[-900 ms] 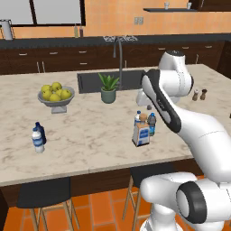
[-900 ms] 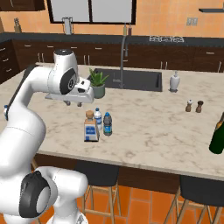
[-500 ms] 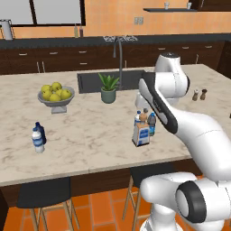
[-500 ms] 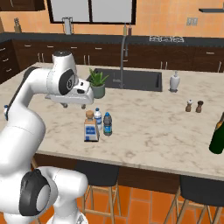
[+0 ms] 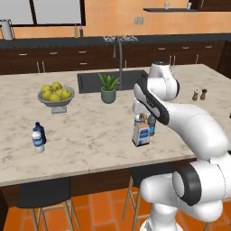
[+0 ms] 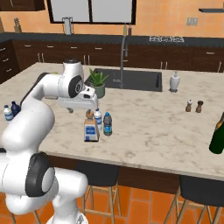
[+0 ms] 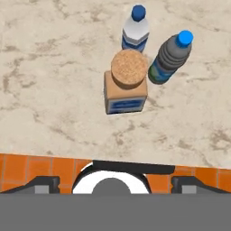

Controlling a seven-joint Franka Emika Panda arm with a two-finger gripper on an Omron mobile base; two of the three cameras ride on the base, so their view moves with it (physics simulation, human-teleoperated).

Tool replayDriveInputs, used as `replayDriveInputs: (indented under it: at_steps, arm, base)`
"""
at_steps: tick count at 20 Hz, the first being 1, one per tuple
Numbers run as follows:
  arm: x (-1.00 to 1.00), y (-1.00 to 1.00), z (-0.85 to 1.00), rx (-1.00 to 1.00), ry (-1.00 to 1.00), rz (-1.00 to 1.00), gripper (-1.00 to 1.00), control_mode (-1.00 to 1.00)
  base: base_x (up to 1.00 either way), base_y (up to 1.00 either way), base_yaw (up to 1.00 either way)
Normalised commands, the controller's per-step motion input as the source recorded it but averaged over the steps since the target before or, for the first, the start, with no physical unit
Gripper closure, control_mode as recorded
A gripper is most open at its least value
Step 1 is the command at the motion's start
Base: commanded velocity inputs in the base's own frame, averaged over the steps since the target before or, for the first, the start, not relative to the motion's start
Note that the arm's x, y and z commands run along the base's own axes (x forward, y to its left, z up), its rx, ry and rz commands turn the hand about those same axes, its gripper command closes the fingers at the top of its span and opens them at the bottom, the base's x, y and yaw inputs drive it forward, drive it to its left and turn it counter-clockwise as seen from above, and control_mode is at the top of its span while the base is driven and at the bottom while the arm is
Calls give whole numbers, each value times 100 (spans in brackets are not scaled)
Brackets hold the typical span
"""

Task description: Move the plastic bottles in the middle to the plastics group, and the glass bottles in the middle to the glass group.

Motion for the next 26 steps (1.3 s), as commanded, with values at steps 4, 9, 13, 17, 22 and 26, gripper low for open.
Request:
replayDriveInputs:
  at_steps: [4,9,13,17,22,26]
  arm:
    - [47,-1,-23,3,8,0,-100,-100]
    - [43,-2,-20,0,10,0,-100,-100]
    - [36,-6,-16,0,0,0,-100,-100]
    - [18,-11,-23,0,0,0,-100,-100]
    - [31,-1,-29,0,1,0,-100,-100]
    - [34,1,-29,0,0,0,-100,-100]
  base:
    - [0,0,0]
    - [0,0,0]
    - [0,0,0]
    - [0,0,0]
    - [0,0,0]
    - [0,0,0]
